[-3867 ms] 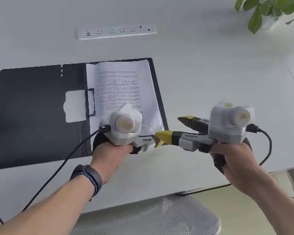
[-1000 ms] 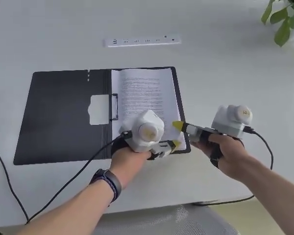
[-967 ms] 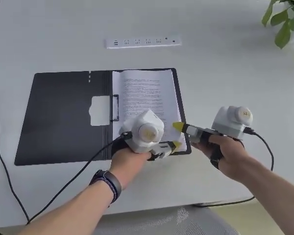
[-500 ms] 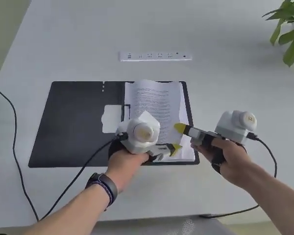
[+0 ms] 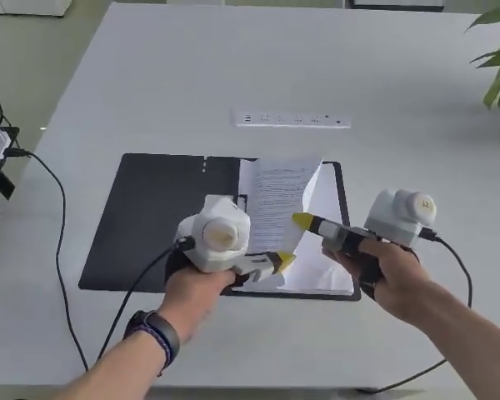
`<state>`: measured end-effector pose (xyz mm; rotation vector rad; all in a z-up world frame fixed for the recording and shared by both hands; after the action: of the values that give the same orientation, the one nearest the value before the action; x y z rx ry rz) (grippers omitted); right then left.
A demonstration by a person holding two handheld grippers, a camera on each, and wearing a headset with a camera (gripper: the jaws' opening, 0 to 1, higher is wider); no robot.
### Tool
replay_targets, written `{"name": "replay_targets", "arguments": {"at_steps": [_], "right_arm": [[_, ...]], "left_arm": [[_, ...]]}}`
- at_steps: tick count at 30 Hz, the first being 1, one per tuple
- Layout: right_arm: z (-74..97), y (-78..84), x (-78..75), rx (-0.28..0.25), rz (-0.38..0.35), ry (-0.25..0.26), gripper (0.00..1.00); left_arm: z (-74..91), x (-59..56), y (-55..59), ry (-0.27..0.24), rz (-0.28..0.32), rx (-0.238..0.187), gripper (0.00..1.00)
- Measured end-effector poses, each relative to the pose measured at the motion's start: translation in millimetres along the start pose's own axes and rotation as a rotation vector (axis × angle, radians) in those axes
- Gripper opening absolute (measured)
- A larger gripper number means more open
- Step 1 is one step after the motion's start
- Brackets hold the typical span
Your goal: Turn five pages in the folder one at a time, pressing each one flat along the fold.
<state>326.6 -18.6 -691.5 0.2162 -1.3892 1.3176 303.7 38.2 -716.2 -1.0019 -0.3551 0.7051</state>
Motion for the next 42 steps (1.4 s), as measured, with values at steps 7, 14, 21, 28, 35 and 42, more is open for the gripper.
{"name": "replay_targets", "arguments": {"at_steps": [7,14,21,28,35,42], "right_arm": [[-16.7,-3.1,19.6,0.019,0.035,-0.046,0.00],[-34.7,-0.4,34.2,0.047,0.055,-0.081,0.00],[-56.9,4.9,55.1,0.076,0.075,-0.121,0.00],[-81.3,16.8,76.7,0.118,0.094,-0.169,0.00],[-107.2,34.6,93.5,0.187,0.104,-0.214,0.00],[-132.4,53.9,101.2,0.243,0.088,-0.229,0.00]], "left_arm": [[27.5,25.7,9.4,-0.057,0.023,-0.008,0.66],[55.5,42.4,18.5,-0.092,0.034,-0.015,0.67],[77.9,56.1,23.5,-0.130,0.036,-0.024,0.68],[105.3,76.3,27.1,-0.195,0.066,-0.044,0.68],[128.1,85.9,32.4,-0.244,0.094,-0.050,0.69],[147.2,88.6,41.2,-0.273,0.104,-0.044,0.71]]}}
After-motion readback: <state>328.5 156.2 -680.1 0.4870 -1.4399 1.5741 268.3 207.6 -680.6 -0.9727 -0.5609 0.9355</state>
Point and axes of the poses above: the centre of the closed fingertips' face, and the gripper's own axes: z roughly backward along the fingers, x roughly to its left, y roughly out of its underside, the point moved 2 cm from there along z, roughly backward along the fingers, and after that the axes turned 3 degrees about -z, right-handed, at the moved point
